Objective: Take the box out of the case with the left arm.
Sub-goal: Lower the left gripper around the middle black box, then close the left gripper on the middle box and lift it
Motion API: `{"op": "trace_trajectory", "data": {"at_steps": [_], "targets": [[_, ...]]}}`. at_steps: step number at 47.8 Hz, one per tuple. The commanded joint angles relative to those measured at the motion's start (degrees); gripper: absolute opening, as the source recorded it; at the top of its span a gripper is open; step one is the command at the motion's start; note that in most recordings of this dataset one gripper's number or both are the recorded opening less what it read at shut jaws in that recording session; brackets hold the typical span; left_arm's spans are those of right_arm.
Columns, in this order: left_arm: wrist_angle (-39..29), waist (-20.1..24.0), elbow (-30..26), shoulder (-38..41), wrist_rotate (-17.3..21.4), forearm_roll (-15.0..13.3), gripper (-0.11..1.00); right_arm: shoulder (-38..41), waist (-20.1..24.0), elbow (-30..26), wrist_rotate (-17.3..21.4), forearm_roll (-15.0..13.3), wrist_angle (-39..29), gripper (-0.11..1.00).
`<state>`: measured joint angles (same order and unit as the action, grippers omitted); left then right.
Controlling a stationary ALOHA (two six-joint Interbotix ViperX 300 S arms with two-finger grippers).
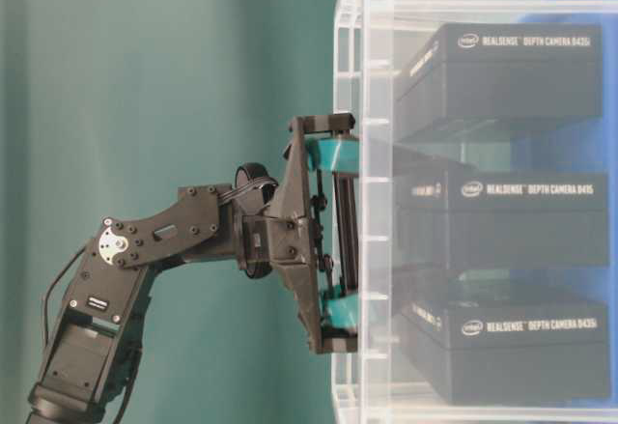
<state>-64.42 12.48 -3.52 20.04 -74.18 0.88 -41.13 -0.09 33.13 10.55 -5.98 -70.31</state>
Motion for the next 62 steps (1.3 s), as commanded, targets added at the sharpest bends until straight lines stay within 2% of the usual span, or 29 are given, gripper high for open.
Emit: {"op": "trace_trajectory", "data": {"at_steps": [1,3,4,16,25,50,62], "targets": [[-0.09,-0.18,-1.23,-1.23,0.18,-0.18,0.69,0.00,-0.09,-0.53,0.09,-0.09,0.44,0.03],[-0.09,-0.18,-1.41,-1.23,0.26,-0.18,0.61,0.00,-0.18,-0.53,0.00,-0.09,0.44,0.03],[-0.09,-0.18,-1.41,-1.23,0.26,-0.18,0.61,0.00,-0.09,-0.53,0.00,-0.09,0.44,0.03],[-0.62,-0.18,-1.67,-1.41,0.18,-0.18,0.61,0.00,-0.09,-0.53,0.00,-0.09,0.44,0.03],[-3.96,-0.26,-4.39,-3.16,0.18,-0.18,0.61,0.00,-0.09,-0.62,0.00,-0.09,0.44,0.03],[-22.41,-0.70,-22.15,-3.69,1.14,-0.09,0.61,0.00,-0.09,-0.62,0.00,-0.09,0.44,0.03],[-30.06,-0.97,-30.50,-4.75,1.05,1.05,0.61,0.00,-0.09,-0.62,0.00,-0.18,0.44,0.03]]}}
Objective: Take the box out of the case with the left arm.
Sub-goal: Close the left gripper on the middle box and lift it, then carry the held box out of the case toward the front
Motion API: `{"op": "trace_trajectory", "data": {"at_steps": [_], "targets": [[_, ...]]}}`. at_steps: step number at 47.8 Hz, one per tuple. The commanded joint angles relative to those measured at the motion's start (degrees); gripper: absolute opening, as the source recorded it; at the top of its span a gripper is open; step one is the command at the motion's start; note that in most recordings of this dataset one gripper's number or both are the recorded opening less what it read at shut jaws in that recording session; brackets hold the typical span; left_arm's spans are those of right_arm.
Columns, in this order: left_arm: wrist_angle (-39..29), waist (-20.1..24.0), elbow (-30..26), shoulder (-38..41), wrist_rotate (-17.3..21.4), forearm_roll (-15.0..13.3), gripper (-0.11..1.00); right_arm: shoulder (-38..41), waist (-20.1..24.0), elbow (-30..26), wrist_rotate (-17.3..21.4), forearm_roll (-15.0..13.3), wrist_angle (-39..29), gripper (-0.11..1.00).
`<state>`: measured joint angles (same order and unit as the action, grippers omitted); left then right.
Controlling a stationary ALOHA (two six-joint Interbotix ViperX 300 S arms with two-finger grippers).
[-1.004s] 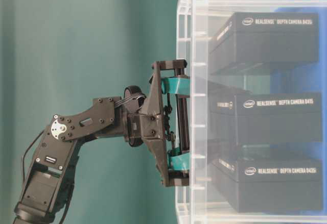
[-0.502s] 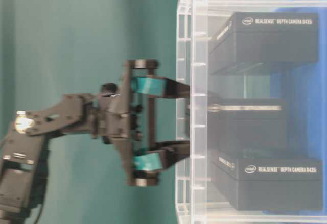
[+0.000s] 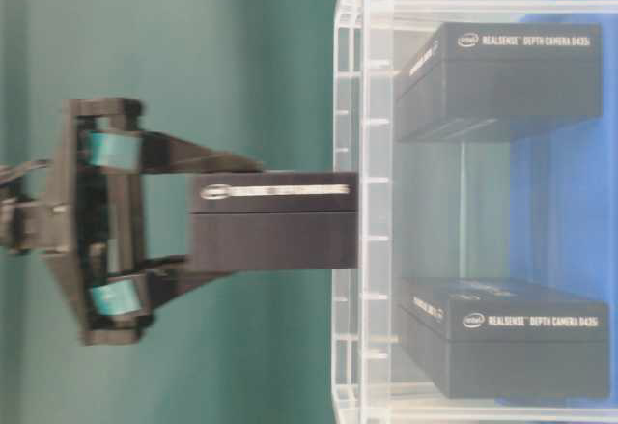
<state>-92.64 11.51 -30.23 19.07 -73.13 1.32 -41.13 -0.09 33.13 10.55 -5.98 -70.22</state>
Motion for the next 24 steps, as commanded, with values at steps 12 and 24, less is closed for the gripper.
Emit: {"op": "trace_trajectory", "data": {"at_steps": [12,24], "targets": [[-4.66,-0.18,-6.68,-5.10,-0.70,1.23,0.61,0.00,-0.09,-0.62,0.09,-0.09,0.35,0.03],[-4.57,-0.18,-6.24,-5.10,-0.62,1.23,0.61,0.00,-0.09,-0.62,0.00,-0.09,0.35,0.03]]}}
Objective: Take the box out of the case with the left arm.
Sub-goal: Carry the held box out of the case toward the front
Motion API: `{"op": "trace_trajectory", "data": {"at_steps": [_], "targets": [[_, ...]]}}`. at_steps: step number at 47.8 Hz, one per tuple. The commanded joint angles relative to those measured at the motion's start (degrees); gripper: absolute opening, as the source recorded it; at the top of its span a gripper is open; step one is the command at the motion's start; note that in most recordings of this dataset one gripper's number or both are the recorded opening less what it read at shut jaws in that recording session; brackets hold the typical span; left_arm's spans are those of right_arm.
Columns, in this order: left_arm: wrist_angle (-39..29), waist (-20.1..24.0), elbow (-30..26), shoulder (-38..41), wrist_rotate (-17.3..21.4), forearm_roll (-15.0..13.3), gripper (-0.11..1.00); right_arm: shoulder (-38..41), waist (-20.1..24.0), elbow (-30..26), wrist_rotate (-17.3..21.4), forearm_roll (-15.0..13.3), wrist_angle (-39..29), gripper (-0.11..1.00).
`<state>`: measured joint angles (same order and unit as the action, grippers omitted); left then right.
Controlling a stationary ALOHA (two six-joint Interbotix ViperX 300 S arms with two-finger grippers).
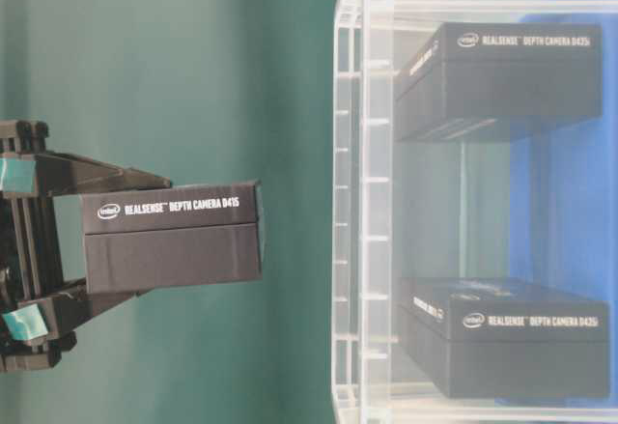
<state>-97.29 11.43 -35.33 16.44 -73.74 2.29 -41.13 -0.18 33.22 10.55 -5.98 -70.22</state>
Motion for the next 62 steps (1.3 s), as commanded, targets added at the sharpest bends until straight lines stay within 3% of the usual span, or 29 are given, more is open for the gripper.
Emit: {"op": "trace_trajectory", "data": {"at_steps": [1,62], "targets": [[0.09,-0.09,-1.14,-2.46,0.00,0.26,0.61,0.00,0.00,-0.70,0.00,-0.09,0.35,0.03],[0.26,0.53,0.35,-3.16,0.26,0.26,0.61,-0.18,0.00,-0.79,0.09,-0.09,0.18,0.03]]}}
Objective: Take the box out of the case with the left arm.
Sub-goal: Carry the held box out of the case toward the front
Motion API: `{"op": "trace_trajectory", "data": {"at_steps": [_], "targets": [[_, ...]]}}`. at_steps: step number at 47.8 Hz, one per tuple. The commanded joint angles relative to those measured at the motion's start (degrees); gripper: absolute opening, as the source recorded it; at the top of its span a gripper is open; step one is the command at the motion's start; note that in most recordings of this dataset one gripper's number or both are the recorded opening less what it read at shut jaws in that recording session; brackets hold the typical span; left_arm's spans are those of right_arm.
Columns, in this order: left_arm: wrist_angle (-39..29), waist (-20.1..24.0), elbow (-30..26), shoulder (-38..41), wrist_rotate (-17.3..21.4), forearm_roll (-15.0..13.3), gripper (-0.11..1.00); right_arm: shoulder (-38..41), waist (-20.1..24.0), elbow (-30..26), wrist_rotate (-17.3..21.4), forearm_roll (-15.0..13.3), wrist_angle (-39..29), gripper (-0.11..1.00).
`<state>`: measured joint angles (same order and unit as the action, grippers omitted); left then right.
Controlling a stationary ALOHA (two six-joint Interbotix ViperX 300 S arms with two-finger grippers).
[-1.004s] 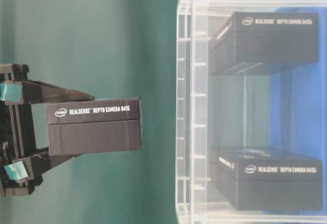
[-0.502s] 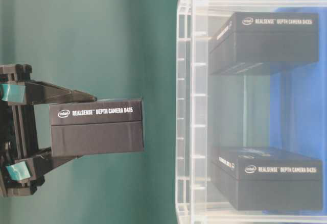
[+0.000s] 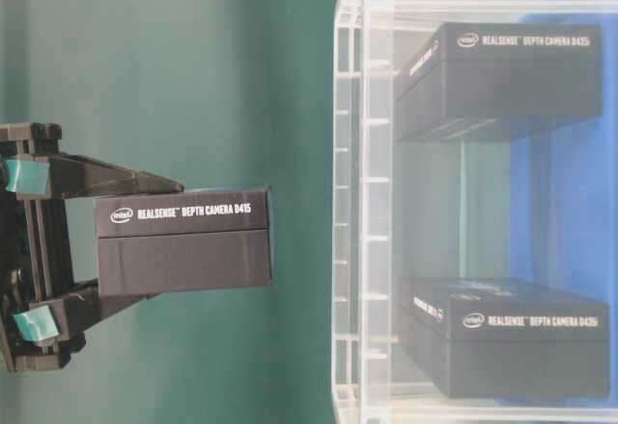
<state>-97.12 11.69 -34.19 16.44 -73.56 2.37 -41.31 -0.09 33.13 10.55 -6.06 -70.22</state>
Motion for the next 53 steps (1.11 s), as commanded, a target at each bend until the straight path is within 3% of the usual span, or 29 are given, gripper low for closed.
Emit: {"op": "trace_trajectory", "data": {"at_steps": [1,40,53], "targets": [[0.09,0.26,-0.79,-3.16,0.09,0.18,0.61,-0.09,-0.09,-0.70,0.09,-0.09,0.18,0.03],[0.26,0.35,-0.09,-3.25,0.26,0.18,0.61,-0.18,-0.09,-0.79,0.09,0.00,0.09,0.03],[0.00,-2.37,-0.09,-3.25,-1.05,0.09,0.61,-0.18,-0.09,-0.79,0.09,0.00,0.00,0.03]]}}
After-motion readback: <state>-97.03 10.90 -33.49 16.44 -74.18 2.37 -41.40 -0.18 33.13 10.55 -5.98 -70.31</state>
